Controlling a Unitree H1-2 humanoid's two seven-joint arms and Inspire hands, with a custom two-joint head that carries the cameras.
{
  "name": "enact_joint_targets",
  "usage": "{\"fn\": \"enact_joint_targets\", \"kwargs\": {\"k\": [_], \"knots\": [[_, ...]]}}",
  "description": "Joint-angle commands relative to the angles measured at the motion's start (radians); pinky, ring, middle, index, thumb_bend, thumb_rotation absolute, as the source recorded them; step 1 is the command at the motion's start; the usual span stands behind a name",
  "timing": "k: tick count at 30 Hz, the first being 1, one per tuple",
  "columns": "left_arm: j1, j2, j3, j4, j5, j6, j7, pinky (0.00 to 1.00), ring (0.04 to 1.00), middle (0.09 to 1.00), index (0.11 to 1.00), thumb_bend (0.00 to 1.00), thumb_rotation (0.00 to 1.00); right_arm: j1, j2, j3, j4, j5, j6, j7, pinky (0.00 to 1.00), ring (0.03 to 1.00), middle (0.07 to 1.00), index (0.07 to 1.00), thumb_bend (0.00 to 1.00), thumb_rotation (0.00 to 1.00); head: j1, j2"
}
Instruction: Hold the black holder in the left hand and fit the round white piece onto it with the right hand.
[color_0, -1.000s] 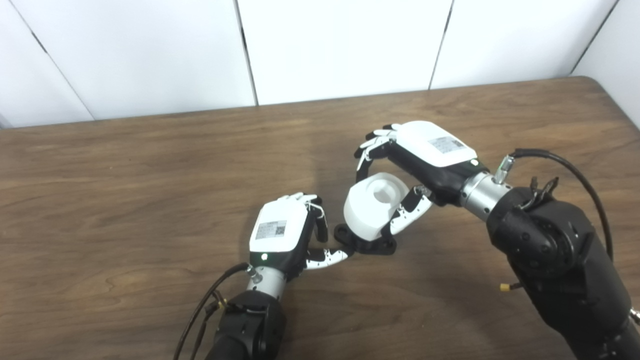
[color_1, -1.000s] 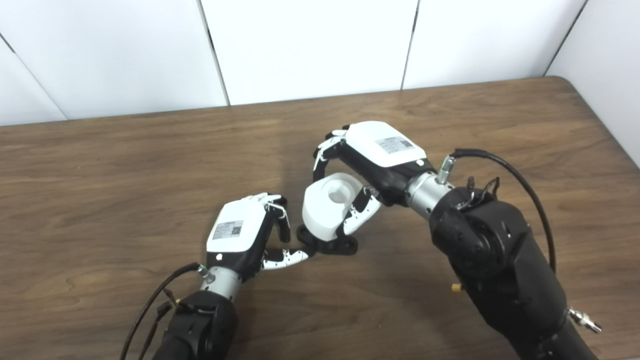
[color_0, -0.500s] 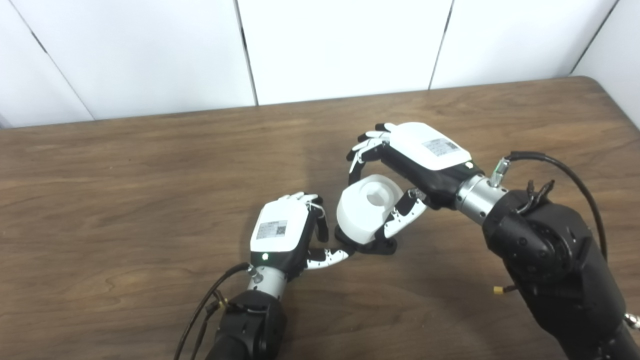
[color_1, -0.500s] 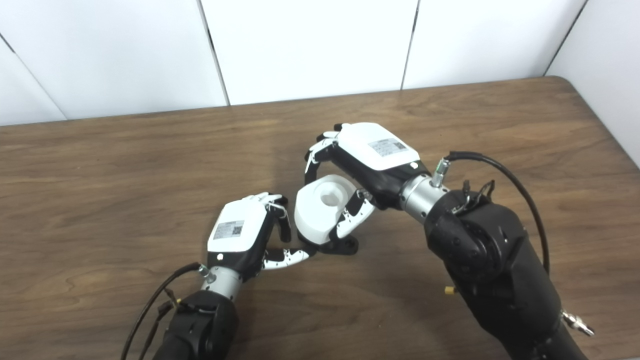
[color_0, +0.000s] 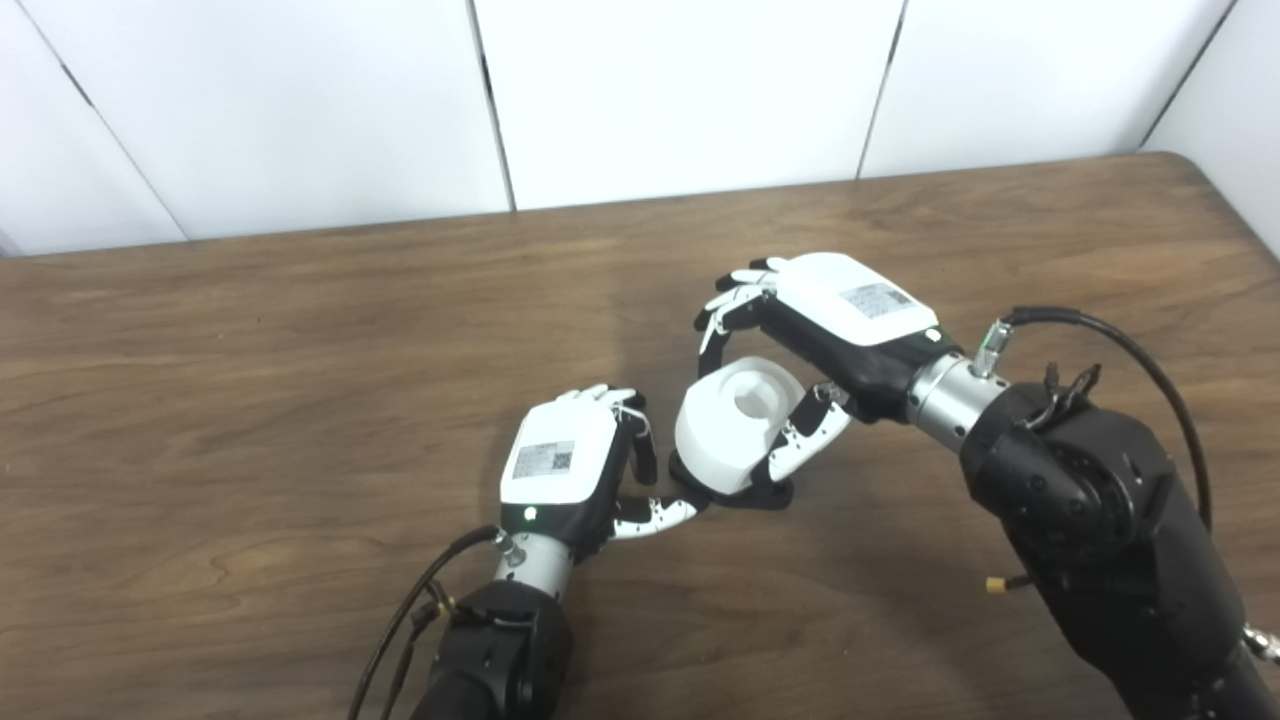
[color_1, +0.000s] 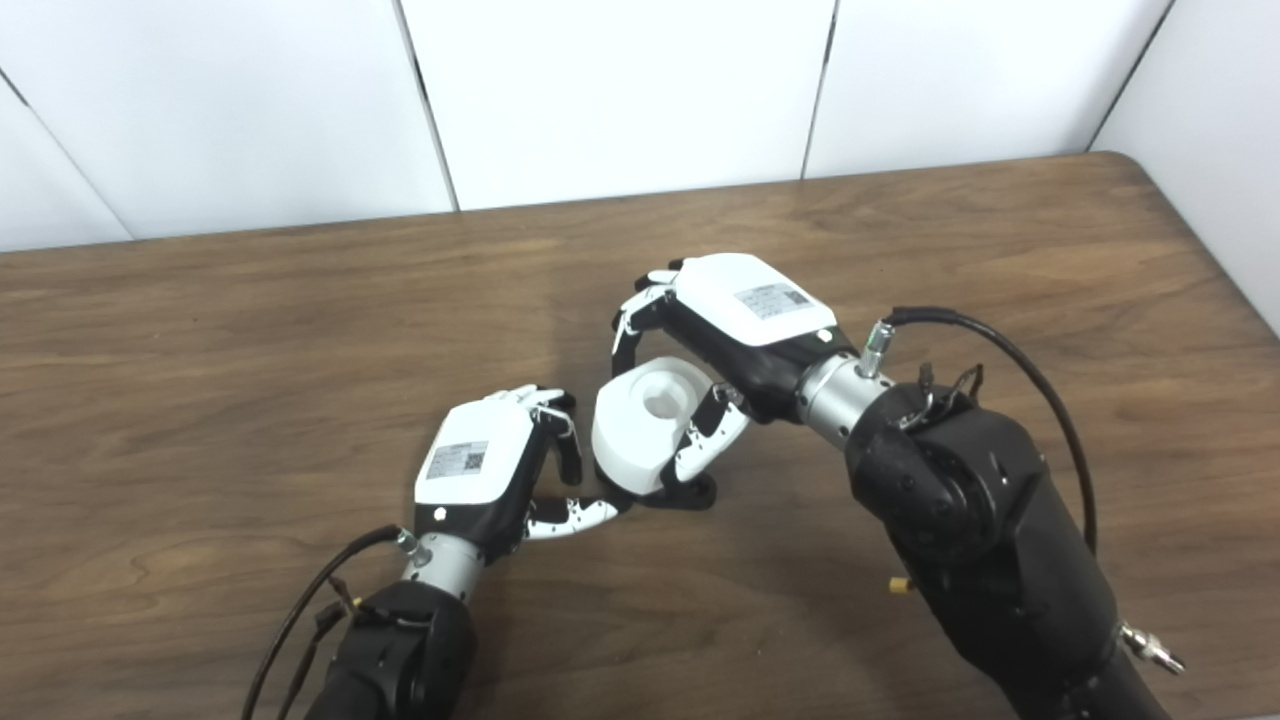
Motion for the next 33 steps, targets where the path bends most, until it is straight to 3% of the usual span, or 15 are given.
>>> {"fn": "enact_joint_targets", "kwargs": {"k": [1, 13, 14, 15, 18, 25, 33], "knots": [[0.055, 0.031, -0.028, 0.081, 0.011, 0.039, -0.107, 0.84, 0.852, 0.804, 0.494, 0.51, 0.06, -0.027, -0.003, -0.014, -0.012, -0.001, -0.028, -0.020, 0.96, 0.909, 0.789, 0.483, 0.52, 0.14, -0.001, 0.000], [0.071, 0.027, -0.020, 0.053, 0.029, 0.055, -0.100, 0.84, 0.847, 0.801, 0.498, 0.51, 0.07, -0.027, -0.019, -0.034, -0.022, -0.001, -0.026, -0.005, 0.96, 0.914, 0.790, 0.483, 0.52, 0.14, -0.007, 0.004], [0.072, 0.026, -0.020, 0.051, 0.033, 0.057, -0.100, 0.84, 0.846, 0.803, 0.540, 0.56, 0.10, -0.026, -0.018, -0.033, -0.023, -0.002, -0.025, -0.004, 0.96, 0.912, 0.789, 0.483, 0.52, 0.14, -0.007, 0.004], [0.073, 0.024, -0.019, 0.049, 0.036, 0.058, -0.096, 0.84, 0.846, 0.805, 0.663, 0.68, 0.17, -0.024, -0.017, -0.033, -0.024, -0.002, -0.024, -0.002, 0.96, 0.912, 0.789, 0.483, 0.52, 0.14, -0.009, 0.006], [0.078, 0.017, -0.013, 0.047, 0.034, 0.062, -0.084, 0.84, 0.848, 0.812, 0.730, 0.75, 0.20, -0.020, -0.012, -0.030, -0.023, -0.003, -0.019, 0.001, 0.96, 0.914, 0.791, 0.483, 0.52, 0.14, -0.009, 0.006], [0.093, -0.005, 0.006, 0.056, 0.016, 0.050, 0.002, 0.82, 0.850, 0.863, 0.792, 0.86, 0.18, -0.019, -0.011, -0.031, -0.011, 0.002, -0.028, -0.008, 0.95, 0.914, 0.791, 0.483, 0.52, 0.14, -0.009, 0.007], [0.102, -0.022, 0.024, 0.056, -0.047, 0.035, 0.070, 0.87, 0.926, 0.953, 0.837, 0.97, 0.20, -0.017, -0.009, -0.031, -0.009, -0.004, -0.025, -0.008, 0.95, 0.915, 0.789, 0.483, 0.52, 0.14, -0.011, 0.006]]}}
